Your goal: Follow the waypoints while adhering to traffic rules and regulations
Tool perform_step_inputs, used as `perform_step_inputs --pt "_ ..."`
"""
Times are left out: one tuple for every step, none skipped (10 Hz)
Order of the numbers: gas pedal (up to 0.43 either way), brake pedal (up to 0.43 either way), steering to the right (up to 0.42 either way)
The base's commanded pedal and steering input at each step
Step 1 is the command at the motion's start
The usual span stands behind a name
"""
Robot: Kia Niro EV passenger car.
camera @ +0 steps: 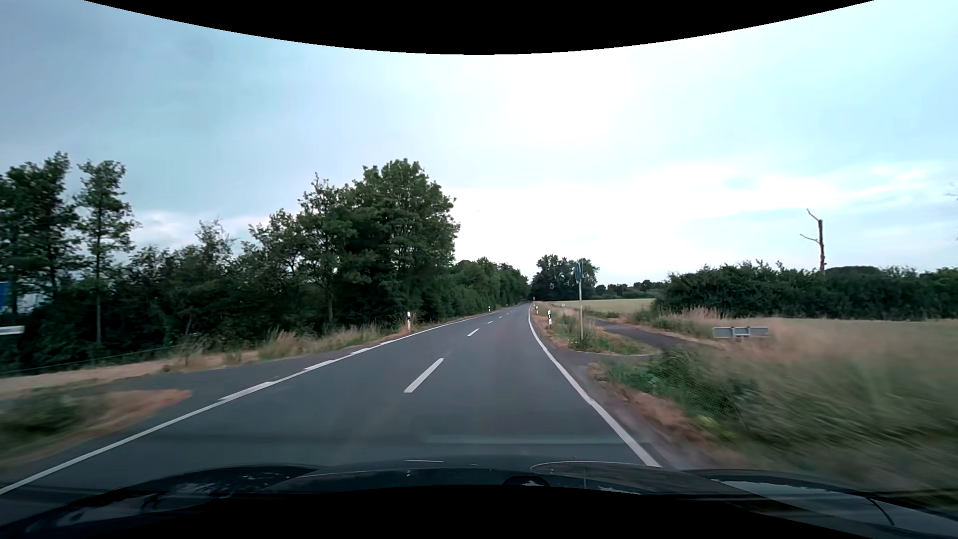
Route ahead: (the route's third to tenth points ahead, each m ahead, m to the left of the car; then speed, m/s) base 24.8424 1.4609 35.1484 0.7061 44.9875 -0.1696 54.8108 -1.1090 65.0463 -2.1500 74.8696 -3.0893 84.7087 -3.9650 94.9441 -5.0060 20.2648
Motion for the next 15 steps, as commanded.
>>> perform_step_inputs --pt "0.331 0.000 0.015" --pt "0.331 0.000 0.013" --pt "0.331 0.000 0.013" --pt "0.331 0.000 0.013" --pt "0.331 0.000 0.011" --pt "0.331 0.000 0.010" --pt "0.331 0.000 0.010" --pt "0.319 0.000 0.010" --pt "0.319 0.000 0.010" --pt "0.319 0.000 0.007" --pt "0.319 0.000 0.006" --pt "0.319 0.000 0.006" --pt "0.319 0.000 0.005" --pt "0.319 0.000 0.003" --pt "0.319 0.000 0.003"
